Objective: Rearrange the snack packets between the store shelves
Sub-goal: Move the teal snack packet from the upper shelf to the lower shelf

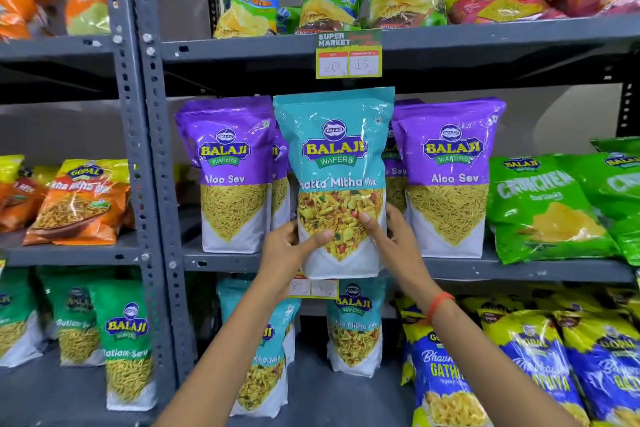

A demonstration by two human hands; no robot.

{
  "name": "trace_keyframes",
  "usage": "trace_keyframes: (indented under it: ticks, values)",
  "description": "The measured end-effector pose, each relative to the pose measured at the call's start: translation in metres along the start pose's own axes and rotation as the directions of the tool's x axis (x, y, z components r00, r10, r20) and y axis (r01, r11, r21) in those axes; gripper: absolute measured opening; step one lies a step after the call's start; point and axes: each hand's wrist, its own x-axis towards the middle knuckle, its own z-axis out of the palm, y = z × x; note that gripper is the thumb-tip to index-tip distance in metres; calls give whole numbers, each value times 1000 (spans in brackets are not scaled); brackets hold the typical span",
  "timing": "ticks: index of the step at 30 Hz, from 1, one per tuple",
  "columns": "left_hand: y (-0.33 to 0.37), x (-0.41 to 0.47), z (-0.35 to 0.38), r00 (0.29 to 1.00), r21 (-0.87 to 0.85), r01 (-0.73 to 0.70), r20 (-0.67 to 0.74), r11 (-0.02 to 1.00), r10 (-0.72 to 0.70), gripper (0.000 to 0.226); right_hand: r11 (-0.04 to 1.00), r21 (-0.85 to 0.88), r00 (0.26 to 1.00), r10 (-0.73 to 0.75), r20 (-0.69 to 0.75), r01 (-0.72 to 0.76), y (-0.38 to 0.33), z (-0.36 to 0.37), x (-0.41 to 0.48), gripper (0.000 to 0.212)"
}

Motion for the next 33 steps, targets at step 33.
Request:
trace_keyframes:
  ticks: [33]
  values:
    - [-282, -71, 9, 869, 440, 382, 127, 813, -477, 72, 744, -423, 753, 630, 189, -517, 220, -35, -145, 70]
